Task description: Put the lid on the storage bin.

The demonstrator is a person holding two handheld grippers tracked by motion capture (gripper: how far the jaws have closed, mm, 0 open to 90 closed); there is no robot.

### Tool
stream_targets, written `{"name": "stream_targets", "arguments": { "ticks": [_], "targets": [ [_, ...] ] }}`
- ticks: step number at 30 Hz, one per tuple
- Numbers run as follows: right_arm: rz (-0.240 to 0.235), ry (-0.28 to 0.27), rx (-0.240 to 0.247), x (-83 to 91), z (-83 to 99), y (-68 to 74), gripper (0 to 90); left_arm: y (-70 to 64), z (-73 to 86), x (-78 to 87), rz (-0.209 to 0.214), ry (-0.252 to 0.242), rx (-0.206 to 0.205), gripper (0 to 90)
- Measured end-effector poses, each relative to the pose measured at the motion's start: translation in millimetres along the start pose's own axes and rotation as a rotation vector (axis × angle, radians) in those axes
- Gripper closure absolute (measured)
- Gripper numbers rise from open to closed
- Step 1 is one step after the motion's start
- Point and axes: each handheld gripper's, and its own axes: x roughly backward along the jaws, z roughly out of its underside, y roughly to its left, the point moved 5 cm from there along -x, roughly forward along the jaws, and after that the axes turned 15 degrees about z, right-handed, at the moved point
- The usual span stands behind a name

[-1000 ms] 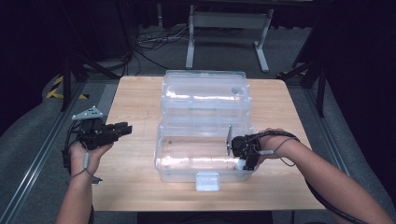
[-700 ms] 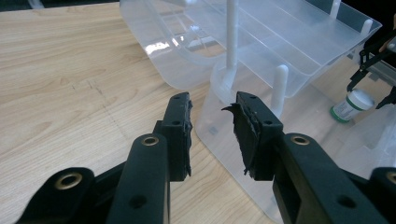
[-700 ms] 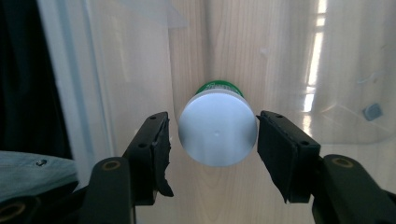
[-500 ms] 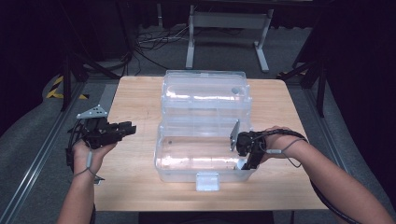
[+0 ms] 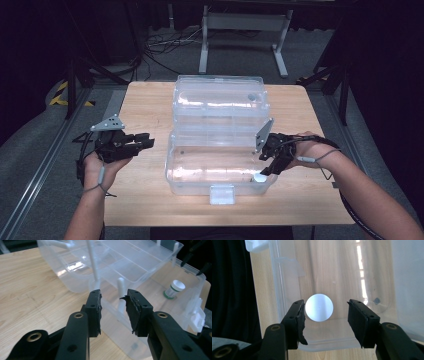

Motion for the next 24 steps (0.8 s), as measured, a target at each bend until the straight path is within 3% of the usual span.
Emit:
{"name": "stream_targets", "arguments": {
  "ticks": [9,24],
  "targets": [
    [0.038,-0.107,-0.04,16.6,0.5,-7.9,48.8,-23.0,0.7,-15.2,0.05,0.03,-0.049,64.5],
    [0.065,-0.22,-0.093,33.7,-5.7,-21.6,48.8,-39.1,16.4,-43.4,0.146,0.116,-0.087,64.2]
  ]
}}
